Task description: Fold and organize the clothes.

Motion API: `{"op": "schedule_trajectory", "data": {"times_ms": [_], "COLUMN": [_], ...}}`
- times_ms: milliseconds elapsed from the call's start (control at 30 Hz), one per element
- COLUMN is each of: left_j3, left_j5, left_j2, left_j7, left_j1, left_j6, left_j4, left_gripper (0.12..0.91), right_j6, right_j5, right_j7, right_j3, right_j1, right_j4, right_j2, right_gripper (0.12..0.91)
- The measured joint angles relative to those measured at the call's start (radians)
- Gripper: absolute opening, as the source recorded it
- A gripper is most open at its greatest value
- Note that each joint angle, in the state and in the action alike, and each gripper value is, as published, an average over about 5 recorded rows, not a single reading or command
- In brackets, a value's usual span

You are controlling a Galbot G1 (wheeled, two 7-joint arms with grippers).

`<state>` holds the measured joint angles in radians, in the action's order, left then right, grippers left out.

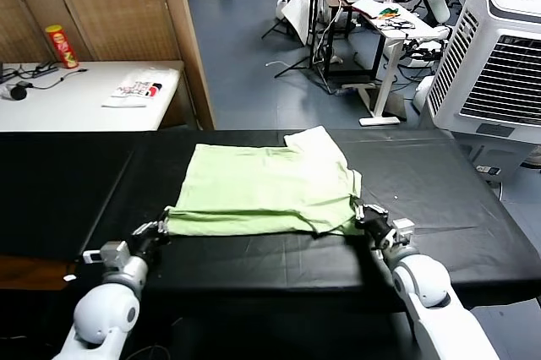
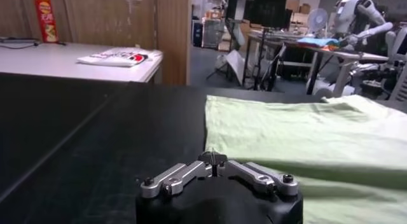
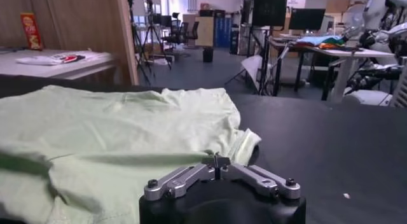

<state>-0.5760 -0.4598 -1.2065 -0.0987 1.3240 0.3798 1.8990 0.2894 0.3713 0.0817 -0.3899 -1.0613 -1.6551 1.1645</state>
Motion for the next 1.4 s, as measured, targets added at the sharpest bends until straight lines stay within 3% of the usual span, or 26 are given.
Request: {"op": "schedule_trajectory", "data": {"times_ms": [133, 233, 367, 500, 633, 900, 1000, 1133, 1267, 1400], "left_j3": [0.008, 0.008, 0.001, -0.010, -0.012, -0.013, -0.015, -0.017, -0.018, -0.018], "left_j5": [0.003, 0.003, 0.003, 0.003, 0.003, -0.017, -0.032, -0.047, -0.064, -0.077], "left_j2": [0.001, 0.001, 0.001, 0.001, -0.001, -0.011, -0.012, -0.012, -0.012, -0.010], "left_j7": [0.000, 0.001, 0.000, 0.004, 0.021, 0.035, 0.036, 0.038, 0.039, 0.040], "left_j1": [-0.019, -0.027, -0.020, 0.000, 0.028, 0.073, 0.076, 0.074, 0.066, 0.058], "left_j6": [0.002, 0.003, 0.003, 0.004, 0.005, 0.015, 0.018, 0.020, 0.020, 0.021], "left_j4": [-0.017, -0.021, -0.009, 0.012, 0.031, 0.031, 0.027, 0.018, 0.003, -0.010], "left_gripper": [0.126, 0.193, 0.399, 0.631, 0.776, 0.798, 0.798, 0.791, 0.657, 0.425], "right_j6": [0.026, 0.051, 0.075, 0.088, 0.089, 0.091, 0.091, 0.091, 0.095, 0.124], "right_j5": [0.032, 0.039, 0.021, -0.014, -0.033, -0.040, -0.041, -0.041, -0.034, -0.008], "right_j7": [0.002, -0.005, -0.012, -0.009, -0.007, -0.009, -0.009, -0.008, -0.009, -0.022], "right_j3": [-0.018, -0.033, -0.057, -0.071, -0.075, -0.078, -0.078, -0.080, -0.080, -0.081], "right_j1": [-0.023, -0.059, -0.126, -0.198, -0.256, -0.312, -0.317, -0.317, -0.315, -0.320], "right_j4": [-0.033, -0.084, -0.170, -0.245, -0.281, -0.298, -0.300, -0.297, -0.297, -0.313], "right_j2": [-0.016, -0.032, -0.052, -0.059, -0.055, -0.042, -0.039, -0.041, -0.045, -0.058], "right_gripper": [0.313, 0.480, 0.698, 0.789, 0.761, 0.649, 0.559, 0.339, 0.168, 0.126]}}
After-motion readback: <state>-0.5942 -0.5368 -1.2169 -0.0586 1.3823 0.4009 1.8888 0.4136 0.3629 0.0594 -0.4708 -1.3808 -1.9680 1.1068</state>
